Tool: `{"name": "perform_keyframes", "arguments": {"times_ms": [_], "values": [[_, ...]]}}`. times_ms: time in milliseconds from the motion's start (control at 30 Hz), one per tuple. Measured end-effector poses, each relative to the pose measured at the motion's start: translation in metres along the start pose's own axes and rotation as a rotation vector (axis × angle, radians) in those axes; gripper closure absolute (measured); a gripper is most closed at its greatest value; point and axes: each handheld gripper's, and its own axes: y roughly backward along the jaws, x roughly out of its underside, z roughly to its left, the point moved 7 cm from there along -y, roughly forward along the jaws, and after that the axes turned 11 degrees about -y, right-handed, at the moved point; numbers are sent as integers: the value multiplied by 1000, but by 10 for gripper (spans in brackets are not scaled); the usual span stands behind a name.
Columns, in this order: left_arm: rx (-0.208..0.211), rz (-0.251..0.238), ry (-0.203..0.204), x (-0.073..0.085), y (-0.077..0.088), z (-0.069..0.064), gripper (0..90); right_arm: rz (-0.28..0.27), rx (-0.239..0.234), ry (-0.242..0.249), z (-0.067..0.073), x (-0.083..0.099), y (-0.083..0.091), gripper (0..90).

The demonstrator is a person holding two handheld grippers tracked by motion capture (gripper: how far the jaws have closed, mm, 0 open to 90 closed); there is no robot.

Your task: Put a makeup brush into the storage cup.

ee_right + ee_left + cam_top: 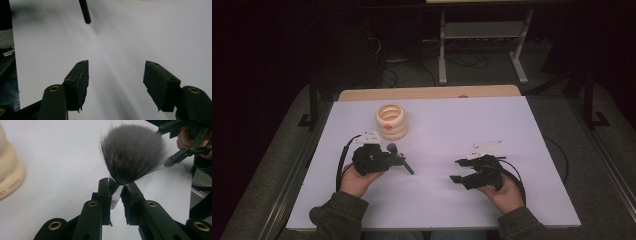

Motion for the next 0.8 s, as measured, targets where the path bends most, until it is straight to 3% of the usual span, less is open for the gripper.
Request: {"name": "perform_keyframes", "arguments": {"times_ms": [233, 467, 800], "values": [[-31, 11, -3, -15, 12, 16, 772, -9, 4, 8, -4, 2, 5, 322], [-53, 32, 0, -26, 21, 30, 772, -12, 17, -14, -10, 7, 12, 315], [-59, 44, 46, -39, 29, 55, 772, -20, 29, -27, -18, 12, 19, 300]]}}
